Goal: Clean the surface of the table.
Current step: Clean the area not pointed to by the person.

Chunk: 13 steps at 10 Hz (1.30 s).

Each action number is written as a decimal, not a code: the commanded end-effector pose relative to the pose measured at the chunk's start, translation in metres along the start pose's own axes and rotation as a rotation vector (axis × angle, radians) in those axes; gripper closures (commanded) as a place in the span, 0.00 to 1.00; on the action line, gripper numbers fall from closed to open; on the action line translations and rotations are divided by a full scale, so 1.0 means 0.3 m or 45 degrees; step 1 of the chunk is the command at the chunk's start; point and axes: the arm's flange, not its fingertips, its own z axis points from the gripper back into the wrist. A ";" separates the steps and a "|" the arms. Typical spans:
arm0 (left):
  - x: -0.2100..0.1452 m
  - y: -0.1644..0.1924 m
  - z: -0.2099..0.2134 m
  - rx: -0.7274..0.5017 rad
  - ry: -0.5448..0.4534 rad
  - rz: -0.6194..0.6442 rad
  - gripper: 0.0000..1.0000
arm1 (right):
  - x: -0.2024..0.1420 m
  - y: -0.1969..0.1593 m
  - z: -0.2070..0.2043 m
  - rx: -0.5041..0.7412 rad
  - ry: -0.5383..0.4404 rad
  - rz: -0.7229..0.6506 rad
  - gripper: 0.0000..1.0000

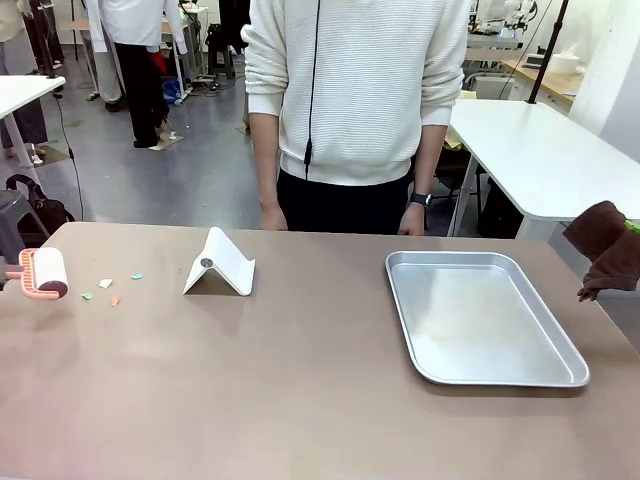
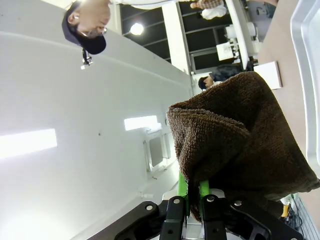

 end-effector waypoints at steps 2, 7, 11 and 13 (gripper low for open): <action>-0.037 -0.058 -0.074 0.120 0.005 0.041 0.78 | -0.006 0.019 -0.007 -0.008 0.024 0.010 0.91; -0.043 -0.062 -0.102 0.231 0.082 0.005 0.78 | -0.006 0.019 -0.007 -0.008 0.024 0.010 0.91; -0.031 -0.067 -0.198 0.316 0.118 -0.008 0.78 | -0.006 0.019 -0.007 -0.008 0.024 0.010 0.91; -0.021 -0.096 -0.282 0.352 0.164 0.012 0.78 | -0.006 0.019 -0.007 -0.008 0.024 0.010 0.91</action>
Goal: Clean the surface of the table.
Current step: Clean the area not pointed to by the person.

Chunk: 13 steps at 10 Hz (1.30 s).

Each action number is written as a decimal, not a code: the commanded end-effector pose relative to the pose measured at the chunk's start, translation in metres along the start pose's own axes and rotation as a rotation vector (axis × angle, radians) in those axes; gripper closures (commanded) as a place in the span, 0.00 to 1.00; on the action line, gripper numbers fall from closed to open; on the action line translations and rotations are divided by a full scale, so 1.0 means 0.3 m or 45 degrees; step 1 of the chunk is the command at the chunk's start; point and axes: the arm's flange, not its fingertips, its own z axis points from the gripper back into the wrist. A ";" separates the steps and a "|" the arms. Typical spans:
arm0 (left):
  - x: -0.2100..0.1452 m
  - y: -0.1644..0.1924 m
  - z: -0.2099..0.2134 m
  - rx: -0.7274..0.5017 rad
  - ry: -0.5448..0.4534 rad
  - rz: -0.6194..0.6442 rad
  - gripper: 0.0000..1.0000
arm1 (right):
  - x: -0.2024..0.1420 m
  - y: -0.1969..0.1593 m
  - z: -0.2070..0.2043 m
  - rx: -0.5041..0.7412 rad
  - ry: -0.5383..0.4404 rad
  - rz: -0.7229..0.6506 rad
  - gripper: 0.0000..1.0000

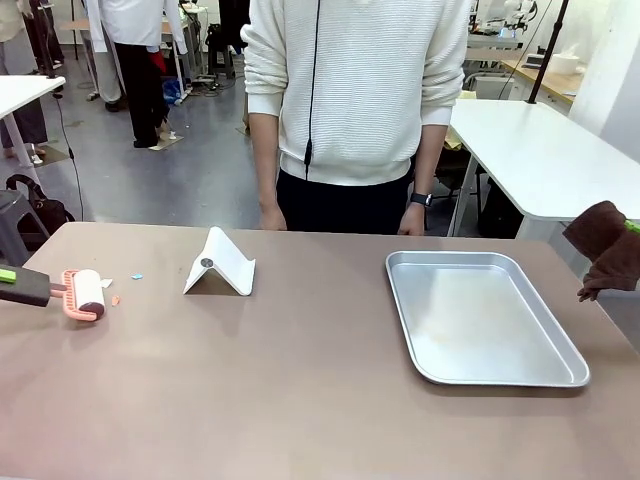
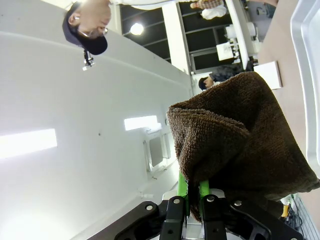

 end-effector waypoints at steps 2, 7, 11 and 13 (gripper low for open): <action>0.053 -0.033 -0.128 0.138 0.034 0.124 0.78 | -0.007 0.019 -0.007 -0.007 0.024 0.010 0.91; 0.156 -0.175 -0.277 0.224 0.152 0.183 0.78 | -0.007 0.019 -0.007 -0.007 0.024 0.010 0.91; 0.147 -0.249 -0.351 0.272 0.191 0.114 0.78 | -0.007 0.019 -0.007 -0.007 0.024 0.010 0.91; 0.132 -0.249 -0.340 0.251 0.197 0.058 0.78 | -0.007 0.019 -0.007 -0.007 0.024 0.010 0.91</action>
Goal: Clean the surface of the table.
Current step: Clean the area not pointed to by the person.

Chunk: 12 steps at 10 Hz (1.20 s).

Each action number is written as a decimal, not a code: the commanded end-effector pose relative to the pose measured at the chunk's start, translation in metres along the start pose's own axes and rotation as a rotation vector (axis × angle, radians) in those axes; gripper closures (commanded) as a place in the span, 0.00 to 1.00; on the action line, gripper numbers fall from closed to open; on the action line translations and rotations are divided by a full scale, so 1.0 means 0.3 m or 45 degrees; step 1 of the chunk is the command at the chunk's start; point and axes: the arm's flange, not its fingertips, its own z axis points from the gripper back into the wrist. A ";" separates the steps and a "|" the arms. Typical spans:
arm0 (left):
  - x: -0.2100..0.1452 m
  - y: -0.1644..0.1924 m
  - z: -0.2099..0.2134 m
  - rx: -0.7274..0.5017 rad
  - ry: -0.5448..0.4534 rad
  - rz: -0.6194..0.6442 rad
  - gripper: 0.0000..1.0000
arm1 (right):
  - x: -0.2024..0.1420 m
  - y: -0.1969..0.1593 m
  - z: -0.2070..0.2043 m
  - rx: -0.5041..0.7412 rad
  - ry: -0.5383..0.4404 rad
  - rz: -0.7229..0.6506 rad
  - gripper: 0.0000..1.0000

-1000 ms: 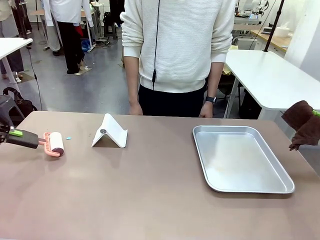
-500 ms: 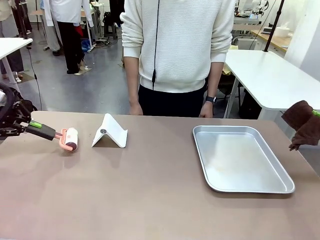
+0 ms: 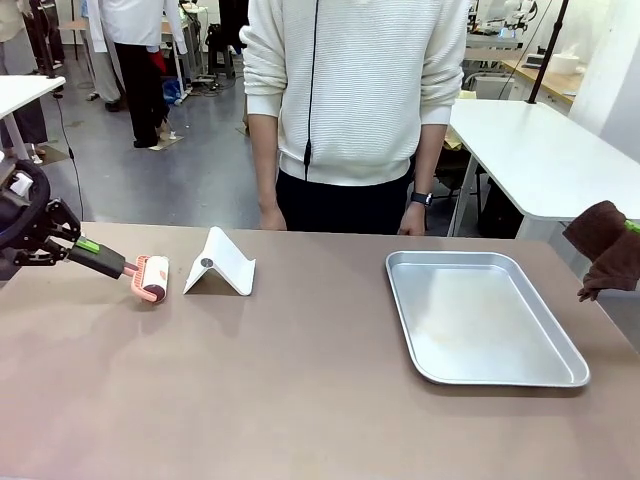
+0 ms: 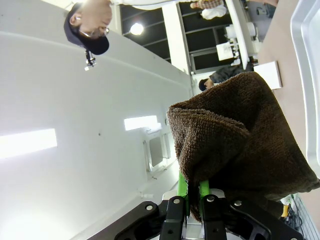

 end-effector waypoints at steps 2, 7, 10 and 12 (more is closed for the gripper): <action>-0.076 0.051 0.072 -0.202 0.056 -0.273 0.78 | -0.007 0.018 -0.007 -0.007 0.024 0.009 0.91; -0.175 0.145 0.359 -0.650 0.210 -0.477 0.78 | -0.007 0.018 -0.007 -0.007 0.024 0.009 0.91; -0.447 0.325 0.468 -0.958 0.306 -0.656 0.78 | -0.007 0.018 -0.007 -0.007 0.024 0.009 0.91; -0.547 0.435 0.507 -1.031 0.244 -0.564 0.78 | -0.007 0.018 -0.007 -0.007 0.024 0.009 0.91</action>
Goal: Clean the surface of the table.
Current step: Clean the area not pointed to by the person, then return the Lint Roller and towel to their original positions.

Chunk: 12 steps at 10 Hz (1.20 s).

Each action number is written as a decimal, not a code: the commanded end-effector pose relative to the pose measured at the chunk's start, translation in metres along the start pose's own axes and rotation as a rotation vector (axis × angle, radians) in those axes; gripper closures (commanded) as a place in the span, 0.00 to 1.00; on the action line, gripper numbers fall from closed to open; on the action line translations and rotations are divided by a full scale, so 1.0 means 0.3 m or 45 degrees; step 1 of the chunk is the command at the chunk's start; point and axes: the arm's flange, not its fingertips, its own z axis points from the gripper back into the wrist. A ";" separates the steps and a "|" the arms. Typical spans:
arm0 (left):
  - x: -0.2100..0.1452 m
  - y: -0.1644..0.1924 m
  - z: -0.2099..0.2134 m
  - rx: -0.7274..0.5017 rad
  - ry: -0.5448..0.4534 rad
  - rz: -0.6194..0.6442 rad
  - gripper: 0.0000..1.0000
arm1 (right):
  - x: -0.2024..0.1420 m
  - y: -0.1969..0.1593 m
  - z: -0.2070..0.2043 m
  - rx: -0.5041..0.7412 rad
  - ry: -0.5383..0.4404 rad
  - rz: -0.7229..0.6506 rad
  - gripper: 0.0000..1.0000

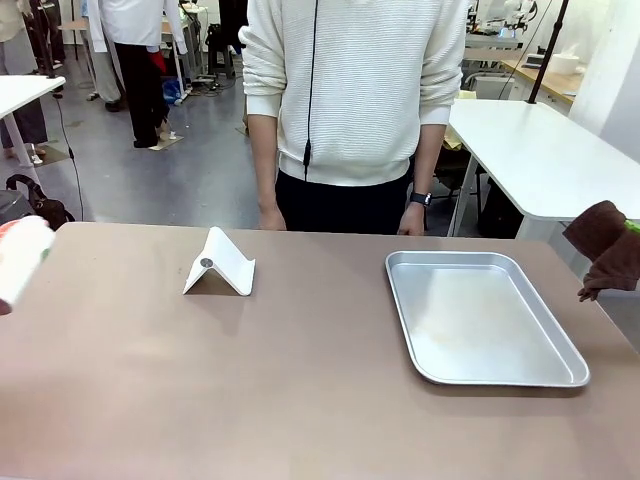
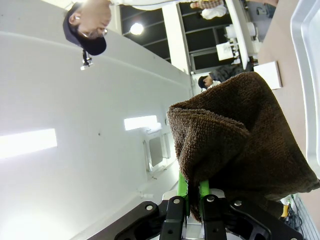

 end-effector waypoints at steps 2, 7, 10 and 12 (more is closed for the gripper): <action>-0.091 0.041 0.027 -0.104 -0.240 0.120 0.78 | -0.008 0.018 -0.006 -0.007 0.023 0.009 0.91; -0.108 0.034 0.046 -0.054 -0.123 0.071 0.78 | -0.008 0.018 -0.006 -0.007 0.023 0.009 0.91; -0.108 0.034 0.046 -0.054 -0.123 0.071 0.78 | -0.008 0.018 -0.006 -0.007 0.023 0.009 0.91; -0.108 0.034 0.046 -0.054 -0.123 0.071 0.78 | -0.008 0.018 -0.006 -0.007 0.023 0.009 0.91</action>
